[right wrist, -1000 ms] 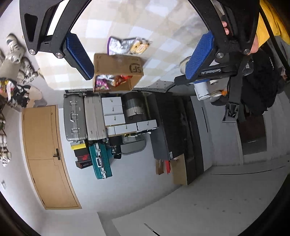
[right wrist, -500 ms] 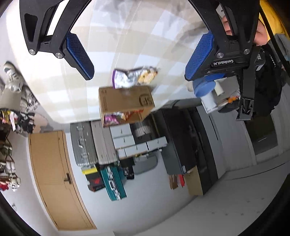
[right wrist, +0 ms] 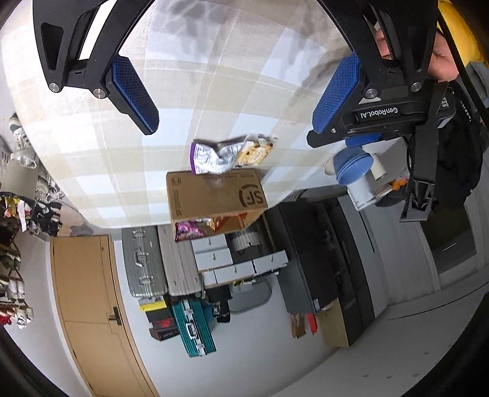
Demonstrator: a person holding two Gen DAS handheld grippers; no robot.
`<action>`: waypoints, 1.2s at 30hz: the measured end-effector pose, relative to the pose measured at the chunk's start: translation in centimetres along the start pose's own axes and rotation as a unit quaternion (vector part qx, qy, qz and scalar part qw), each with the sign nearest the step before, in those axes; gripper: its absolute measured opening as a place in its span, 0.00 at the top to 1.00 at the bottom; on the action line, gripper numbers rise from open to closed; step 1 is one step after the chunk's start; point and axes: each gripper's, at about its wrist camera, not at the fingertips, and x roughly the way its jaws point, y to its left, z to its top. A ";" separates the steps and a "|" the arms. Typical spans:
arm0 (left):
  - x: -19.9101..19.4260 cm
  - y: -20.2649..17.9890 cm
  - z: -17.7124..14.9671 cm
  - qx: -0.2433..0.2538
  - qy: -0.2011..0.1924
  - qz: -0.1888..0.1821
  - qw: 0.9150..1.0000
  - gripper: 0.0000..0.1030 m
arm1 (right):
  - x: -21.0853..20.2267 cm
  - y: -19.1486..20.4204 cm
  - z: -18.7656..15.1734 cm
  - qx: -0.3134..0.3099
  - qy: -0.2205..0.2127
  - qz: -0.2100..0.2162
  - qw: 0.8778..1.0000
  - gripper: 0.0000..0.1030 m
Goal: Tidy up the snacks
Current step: 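Withdraw both open grippers from the box toward the remaining snacks, then grasp the silver-purple bag with the right gripper while the left gripper grasps the cream cracker pack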
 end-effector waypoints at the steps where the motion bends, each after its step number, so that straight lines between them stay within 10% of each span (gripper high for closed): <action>1: 0.4 0.1 -0.1 -0.002 0.003 0.000 1.000 0.01 | 0.2 0.0 -0.1 0.000 0.003 0.000 1.000 0.01; 23: 11.9 6.1 2.2 -0.082 0.093 0.008 0.992 0.01 | 19.8 -4.4 4.9 0.025 0.168 -0.019 0.985 0.01; 36: 15.3 8.0 2.5 -0.117 0.124 -0.016 0.985 0.01 | 26.0 -4.4 4.1 0.007 0.196 -0.053 0.979 0.04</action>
